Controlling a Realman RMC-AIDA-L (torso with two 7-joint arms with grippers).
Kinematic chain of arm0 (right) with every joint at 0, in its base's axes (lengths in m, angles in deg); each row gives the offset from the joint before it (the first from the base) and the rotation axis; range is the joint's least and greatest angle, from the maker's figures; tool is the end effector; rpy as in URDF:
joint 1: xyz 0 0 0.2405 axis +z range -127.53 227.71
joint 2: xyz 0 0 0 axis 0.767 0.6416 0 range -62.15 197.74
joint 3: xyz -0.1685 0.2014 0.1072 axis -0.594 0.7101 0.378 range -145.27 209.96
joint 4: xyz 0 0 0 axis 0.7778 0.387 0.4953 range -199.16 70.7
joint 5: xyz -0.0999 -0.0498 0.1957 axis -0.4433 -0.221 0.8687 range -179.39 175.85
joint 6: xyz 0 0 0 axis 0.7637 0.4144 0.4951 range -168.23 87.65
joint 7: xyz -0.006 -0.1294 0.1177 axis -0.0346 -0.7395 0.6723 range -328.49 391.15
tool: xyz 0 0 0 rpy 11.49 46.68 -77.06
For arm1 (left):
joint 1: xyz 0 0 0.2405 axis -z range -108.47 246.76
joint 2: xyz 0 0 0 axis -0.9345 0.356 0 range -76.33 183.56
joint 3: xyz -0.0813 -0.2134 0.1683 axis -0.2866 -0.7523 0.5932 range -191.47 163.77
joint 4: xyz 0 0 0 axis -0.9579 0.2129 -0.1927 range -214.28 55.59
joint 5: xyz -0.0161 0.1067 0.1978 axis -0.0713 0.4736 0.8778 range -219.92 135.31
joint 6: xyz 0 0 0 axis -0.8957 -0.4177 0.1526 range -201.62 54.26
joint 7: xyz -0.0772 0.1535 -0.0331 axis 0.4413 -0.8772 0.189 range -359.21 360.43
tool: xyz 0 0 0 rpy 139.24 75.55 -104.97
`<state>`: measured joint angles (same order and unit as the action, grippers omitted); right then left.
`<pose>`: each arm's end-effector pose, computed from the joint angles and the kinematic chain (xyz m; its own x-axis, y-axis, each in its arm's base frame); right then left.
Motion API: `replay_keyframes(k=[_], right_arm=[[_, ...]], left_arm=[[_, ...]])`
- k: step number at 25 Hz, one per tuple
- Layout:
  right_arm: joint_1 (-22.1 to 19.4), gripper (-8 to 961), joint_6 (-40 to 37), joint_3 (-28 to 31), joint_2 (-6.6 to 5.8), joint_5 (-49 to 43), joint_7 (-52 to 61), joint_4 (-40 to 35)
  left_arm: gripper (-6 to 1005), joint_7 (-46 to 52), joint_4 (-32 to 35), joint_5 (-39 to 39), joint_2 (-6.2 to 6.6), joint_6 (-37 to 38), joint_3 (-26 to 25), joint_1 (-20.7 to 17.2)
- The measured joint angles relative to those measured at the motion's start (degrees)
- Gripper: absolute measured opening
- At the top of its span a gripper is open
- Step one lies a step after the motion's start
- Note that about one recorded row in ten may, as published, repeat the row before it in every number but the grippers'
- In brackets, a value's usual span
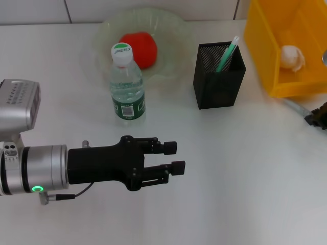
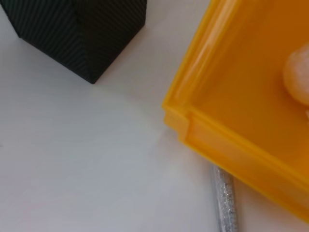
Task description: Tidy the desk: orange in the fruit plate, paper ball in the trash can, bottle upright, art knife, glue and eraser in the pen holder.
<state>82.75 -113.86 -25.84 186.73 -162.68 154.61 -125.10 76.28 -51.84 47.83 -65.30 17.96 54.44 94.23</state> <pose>0.3354 0.4136 0.0059 0.7097 -0.6785 0.1896 -0.4592 -0.6497 -0.6059 -0.2579 0.2962 -0.1006 0.6988 0.4353 0.5676 0.4199 -0.8921 0.1671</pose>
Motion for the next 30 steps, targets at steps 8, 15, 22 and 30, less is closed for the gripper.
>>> replay_keyframes(k=[8, 15, 22, 30], right_arm=[[-2.8, 140, -11.9, 6.7, -1.12, 15.0, -6.5, -7.9], [-2.5, 136, -19.9, 16.1, -3.39, 33.6, -12.3, -6.4], [-1.2, 136, -8.7, 17.0, -1.56, 54.4, -29.8, 11.5], [2.5, 133, -0.5, 16.6, 0.28, 66.5, -49.7, 29.2]], left_arm=[[579, 0.0, 0.0, -0.1, 0.02, 0.0, -0.3, 0.1], [579, 0.0, 0.3, -0.1, 0.20, 0.0, -0.4, 0.5], [580, -0.6, 0.2, -0.1, 0.27, -0.1, -1.0, 0.7], [580, -0.9, 0.1, 0.0, 0.27, -0.5, -1.3, 0.7]])
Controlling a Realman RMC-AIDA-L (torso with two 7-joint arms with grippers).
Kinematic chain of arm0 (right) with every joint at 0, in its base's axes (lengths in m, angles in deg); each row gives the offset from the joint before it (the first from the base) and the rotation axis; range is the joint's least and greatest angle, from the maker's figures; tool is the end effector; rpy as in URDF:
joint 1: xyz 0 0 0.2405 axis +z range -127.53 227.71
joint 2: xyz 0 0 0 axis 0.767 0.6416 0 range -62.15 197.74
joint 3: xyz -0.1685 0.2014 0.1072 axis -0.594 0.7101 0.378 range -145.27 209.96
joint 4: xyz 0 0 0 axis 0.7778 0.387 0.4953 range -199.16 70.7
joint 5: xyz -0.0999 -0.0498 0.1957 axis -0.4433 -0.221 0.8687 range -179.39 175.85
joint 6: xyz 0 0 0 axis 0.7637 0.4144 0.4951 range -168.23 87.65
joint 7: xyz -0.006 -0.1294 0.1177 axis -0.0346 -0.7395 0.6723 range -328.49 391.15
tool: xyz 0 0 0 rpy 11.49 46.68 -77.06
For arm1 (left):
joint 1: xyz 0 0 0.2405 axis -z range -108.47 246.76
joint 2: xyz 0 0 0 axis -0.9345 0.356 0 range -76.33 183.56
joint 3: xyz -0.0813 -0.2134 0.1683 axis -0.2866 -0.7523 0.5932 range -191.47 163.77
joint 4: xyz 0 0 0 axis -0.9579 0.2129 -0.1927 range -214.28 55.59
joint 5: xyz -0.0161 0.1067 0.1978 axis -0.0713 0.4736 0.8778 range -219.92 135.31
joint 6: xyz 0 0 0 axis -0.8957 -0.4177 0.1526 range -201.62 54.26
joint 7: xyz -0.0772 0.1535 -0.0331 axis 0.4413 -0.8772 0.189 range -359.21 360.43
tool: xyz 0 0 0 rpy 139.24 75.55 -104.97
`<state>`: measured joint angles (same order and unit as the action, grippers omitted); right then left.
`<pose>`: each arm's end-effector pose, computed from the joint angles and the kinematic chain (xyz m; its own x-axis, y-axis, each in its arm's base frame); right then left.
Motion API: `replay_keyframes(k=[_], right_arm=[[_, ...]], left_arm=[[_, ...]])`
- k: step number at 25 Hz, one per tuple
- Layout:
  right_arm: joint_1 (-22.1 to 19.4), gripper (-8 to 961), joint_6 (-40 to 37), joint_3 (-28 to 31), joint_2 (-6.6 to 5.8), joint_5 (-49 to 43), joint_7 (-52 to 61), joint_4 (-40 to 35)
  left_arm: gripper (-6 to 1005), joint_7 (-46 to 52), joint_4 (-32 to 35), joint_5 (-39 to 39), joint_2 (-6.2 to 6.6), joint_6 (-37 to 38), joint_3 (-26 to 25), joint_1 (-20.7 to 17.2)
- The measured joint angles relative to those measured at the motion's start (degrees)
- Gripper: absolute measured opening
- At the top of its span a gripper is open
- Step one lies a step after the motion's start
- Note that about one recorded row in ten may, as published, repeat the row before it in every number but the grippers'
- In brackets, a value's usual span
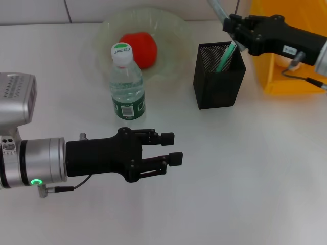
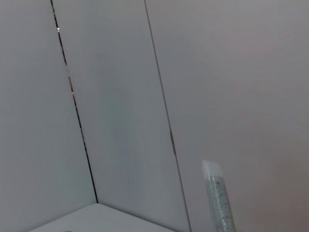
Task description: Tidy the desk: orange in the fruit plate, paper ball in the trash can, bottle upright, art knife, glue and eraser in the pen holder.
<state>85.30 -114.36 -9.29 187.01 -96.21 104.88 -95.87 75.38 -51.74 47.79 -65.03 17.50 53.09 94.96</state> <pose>0.2451 0.4340 -0.0259 0.6829 -0.1985 -0.7030 -0.5510 -0.7718 -0.3173 -0.2564 0.3049 -0.0958 0.7048 0.4069 0.5811 0.4103 -0.9021 0.1340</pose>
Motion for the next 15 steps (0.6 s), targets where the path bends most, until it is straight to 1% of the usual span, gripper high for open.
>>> replay_keyframes(k=[2, 3, 12, 15], right_arm=[[1.1, 131, 1.4, 0.1, 0.02, 2.0, -4.7, 4.4], [1.2, 136, 1.8, 0.2, 0.08, 2.1, -5.6, 5.0], [1.2, 186, 3.9, 0.0, 0.26, 2.8, -6.9, 6.6], [1.2, 321, 4.0, 0.2, 0.28, 3.0, -7.4, 7.4]], left_arm=[[581, -0.3, 0.0, 0.0, -0.01, -0.2, -0.1, -0.2], [581, -0.3, 0.0, 0.0, -0.01, -0.2, -0.1, -0.2], [581, -1.1, -0.1, 0.0, -0.01, -0.5, -0.6, -0.4], [582, -1.1, -0.1, 0.0, 0.00, -0.5, -0.6, -0.4]])
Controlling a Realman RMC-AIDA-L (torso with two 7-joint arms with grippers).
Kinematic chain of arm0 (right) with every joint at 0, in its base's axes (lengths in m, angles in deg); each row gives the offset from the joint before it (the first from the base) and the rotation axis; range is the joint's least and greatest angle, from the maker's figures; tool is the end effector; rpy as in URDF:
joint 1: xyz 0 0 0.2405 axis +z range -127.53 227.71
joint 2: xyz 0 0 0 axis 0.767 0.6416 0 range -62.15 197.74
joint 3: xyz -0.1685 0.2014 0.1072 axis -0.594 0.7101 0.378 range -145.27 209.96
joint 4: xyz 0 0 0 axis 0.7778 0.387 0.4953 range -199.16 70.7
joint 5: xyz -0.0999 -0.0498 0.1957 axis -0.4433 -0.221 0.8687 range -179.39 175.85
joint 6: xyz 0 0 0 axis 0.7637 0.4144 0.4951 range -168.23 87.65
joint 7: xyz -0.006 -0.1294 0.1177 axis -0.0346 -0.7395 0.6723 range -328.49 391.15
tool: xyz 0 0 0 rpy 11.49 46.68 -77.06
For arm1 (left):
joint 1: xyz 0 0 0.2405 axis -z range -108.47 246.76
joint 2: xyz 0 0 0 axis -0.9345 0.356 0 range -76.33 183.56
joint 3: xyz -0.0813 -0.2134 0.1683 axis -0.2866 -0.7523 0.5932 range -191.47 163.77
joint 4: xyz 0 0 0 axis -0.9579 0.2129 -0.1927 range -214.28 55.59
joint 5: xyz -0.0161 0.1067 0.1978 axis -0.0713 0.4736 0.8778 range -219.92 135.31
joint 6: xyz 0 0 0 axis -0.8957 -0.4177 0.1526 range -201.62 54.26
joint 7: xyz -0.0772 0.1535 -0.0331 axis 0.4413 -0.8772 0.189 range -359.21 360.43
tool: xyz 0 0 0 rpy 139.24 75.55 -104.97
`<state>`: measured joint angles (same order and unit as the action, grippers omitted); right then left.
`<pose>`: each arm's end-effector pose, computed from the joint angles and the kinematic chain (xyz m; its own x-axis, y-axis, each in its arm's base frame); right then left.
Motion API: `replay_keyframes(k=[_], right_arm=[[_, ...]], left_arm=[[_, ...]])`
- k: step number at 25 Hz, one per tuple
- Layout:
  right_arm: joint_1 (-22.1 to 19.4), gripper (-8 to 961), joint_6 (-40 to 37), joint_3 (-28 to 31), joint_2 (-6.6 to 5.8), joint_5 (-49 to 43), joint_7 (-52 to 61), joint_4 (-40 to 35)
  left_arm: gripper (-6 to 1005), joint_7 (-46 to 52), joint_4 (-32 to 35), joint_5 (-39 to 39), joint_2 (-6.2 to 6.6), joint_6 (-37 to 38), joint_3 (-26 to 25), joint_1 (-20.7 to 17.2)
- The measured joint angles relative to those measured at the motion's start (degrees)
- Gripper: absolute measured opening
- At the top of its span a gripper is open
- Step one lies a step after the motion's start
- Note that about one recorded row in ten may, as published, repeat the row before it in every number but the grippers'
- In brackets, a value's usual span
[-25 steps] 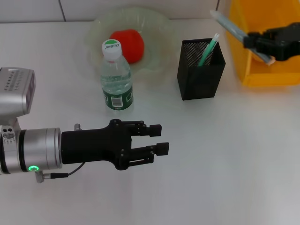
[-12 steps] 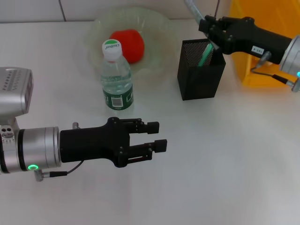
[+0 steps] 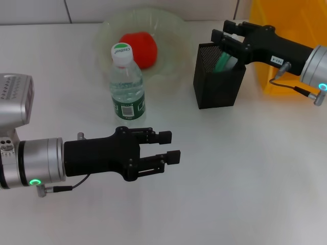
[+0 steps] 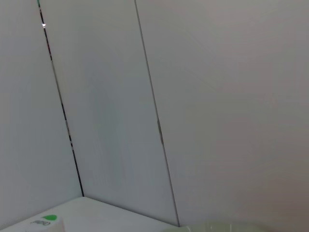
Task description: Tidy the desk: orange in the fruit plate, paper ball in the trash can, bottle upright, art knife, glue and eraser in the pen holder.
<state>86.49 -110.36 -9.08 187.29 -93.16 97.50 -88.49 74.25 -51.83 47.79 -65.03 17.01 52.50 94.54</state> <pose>0.2548 0.4342 -0.0486 0.6823 -0.2005 -0.7031 -0.5748 -0.7414 -0.3464 -0.2599 0.3054 -0.0949 0.7064 0.3948 0.5875 0.4128 -0.9040 0.1111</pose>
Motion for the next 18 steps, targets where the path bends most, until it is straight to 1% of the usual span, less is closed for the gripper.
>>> replay_keyframes(k=[2, 5, 9, 11, 12, 13, 16, 18], right_arm=[[0.0, 411, 0.0, 0.3, 0.00, 0.3, -0.8, 0.5], [-0.2, 433, 0.0, 0.3, -0.02, 1.2, -0.8, 0.5], [-2.5, 463, -2.0, 0.3, -0.30, 7.9, -0.9, 0.5], [-4.5, 478, -4.7, 0.4, -0.45, 12.8, -0.9, 0.2], [-6.7, 486, -7.4, 0.8, -0.51, 17.9, -1.0, -0.1], [-6.7, 493, -7.4, 0.8, -0.51, 17.9, -1.0, -0.1], [-9.9, 516, -13.2, 1.2, -0.59, 23.4, -2.2, -0.4], [-11.7, 530, -17.5, 0.8, -1.15, 22.9, -2.5, -1.0]], left_arm=[[582, 0.0, 0.0, 0.0, 0.00, 0.0, 0.0, 0.0], [582, 0.0, 0.0, 0.0, 0.00, 0.0, 0.0, -0.1], [582, 0.0, 0.0, 0.0, 0.00, 0.0, 0.0, -0.2], [583, 0.0, 0.0, 0.0, 0.00, 0.2, 0.0, -0.3], [583, 0.0, 0.0, 0.0, 0.01, 0.4, 0.0, -0.3], [583, 0.0, 0.0, 0.0, 0.01, 0.4, 0.0, -0.3], [583, -0.5, 0.0, -0.3, 0.00, 0.7, 0.0, -0.5], [583, -0.8, 0.0, -0.6, 0.00, 1.1, 0.0, -0.9]])
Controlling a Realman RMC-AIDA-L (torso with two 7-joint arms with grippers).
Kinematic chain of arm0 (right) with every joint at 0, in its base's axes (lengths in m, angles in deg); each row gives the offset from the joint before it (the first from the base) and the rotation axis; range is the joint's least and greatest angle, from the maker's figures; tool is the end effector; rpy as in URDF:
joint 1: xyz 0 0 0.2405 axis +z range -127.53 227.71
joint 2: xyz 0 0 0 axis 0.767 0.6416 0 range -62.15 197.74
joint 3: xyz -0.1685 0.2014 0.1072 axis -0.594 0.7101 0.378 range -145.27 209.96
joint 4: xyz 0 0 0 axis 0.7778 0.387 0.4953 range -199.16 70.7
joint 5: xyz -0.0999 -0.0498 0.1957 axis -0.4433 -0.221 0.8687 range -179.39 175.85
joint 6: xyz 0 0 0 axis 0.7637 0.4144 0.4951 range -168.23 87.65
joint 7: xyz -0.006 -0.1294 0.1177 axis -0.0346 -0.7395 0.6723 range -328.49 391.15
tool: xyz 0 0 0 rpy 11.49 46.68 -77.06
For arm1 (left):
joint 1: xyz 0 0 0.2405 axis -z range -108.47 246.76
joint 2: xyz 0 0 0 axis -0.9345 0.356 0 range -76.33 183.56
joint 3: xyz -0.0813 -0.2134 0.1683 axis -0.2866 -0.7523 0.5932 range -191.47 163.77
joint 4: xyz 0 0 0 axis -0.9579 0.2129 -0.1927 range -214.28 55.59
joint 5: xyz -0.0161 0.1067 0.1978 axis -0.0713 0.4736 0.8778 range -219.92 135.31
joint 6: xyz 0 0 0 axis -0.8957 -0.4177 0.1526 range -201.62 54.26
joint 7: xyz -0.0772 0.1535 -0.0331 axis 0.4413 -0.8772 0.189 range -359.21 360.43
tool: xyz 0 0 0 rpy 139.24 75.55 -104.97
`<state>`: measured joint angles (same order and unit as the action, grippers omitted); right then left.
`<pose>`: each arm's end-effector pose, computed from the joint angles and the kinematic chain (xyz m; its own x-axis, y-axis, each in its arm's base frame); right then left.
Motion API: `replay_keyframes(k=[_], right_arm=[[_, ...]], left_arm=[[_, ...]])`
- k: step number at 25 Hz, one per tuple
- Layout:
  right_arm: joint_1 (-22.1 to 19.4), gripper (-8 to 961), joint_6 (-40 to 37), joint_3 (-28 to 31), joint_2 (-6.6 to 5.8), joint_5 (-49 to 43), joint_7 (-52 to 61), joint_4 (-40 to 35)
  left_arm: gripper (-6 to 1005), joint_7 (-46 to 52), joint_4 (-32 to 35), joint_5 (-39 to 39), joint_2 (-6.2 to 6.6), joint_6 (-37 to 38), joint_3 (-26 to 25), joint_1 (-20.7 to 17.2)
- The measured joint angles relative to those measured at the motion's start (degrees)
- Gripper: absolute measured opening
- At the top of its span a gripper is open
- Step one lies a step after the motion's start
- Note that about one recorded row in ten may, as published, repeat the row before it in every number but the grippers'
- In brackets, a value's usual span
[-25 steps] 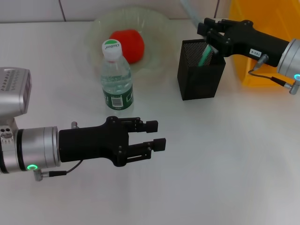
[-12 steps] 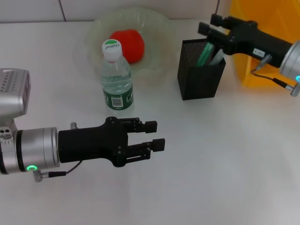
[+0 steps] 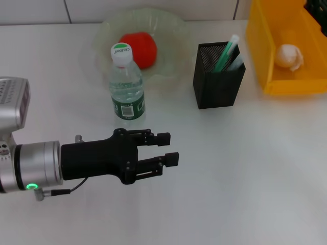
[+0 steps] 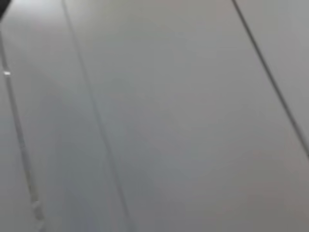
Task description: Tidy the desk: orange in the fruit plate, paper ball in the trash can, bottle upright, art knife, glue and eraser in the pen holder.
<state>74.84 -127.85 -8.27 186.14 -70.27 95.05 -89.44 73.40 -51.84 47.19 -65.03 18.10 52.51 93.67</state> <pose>0.2844 0.3797 0.0305 0.3886 0.0287 -0.9209 -0.6713 -0.6758 -0.3043 -0.2615 0.3000 -0.0930 0.6976 0.3894 0.6014 0.4072 -0.9061 0.1144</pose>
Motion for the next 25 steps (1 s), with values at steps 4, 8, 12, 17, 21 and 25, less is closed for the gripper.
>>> replay_keyframes(k=[4, 8, 12, 17, 21, 25], right_arm=[[-3.3, 560, -13.6, -1.0, -2.61, -13.9, 2.9, -3.1], [-5.7, 591, -19.9, -1.0, -2.04, -21.7, 2.2, -5.2], [-8.6, 620, -21.6, -1.6, 0.93, -29.9, -0.8, -8.3], [-7.2, 680, -19.2, -5.9, 0.95, -33.5, -5.9, -2.0], [-6.0, 755, -15.6, -9.0, 1.09, -33.7, -6.8, -0.2], [-4.0, 792, -13.8, -10.8, 0.98, -33.8, -6.8, 2.0]], left_arm=[[583, -0.1, 0.3, -0.1, 0.67, 2.7, -1.5, -1.8], [584, -0.1, 0.6, 0.2, 1.55, 4.0, -3.2, -3.5], [584, -2.0, 0.4, 0.4, 3.49, 5.6, -3.9, -5.4], [585, -6.1, 0.2, 0.3, 4.89, 7.0, -5.6, -8.8], [585, -6.7, 0.2, 0.3, 4.71, 7.3, -6.9, -9.9], [585, -6.7, 0.1, 0.4, 4.64, 7.3, -6.9, -9.9]])
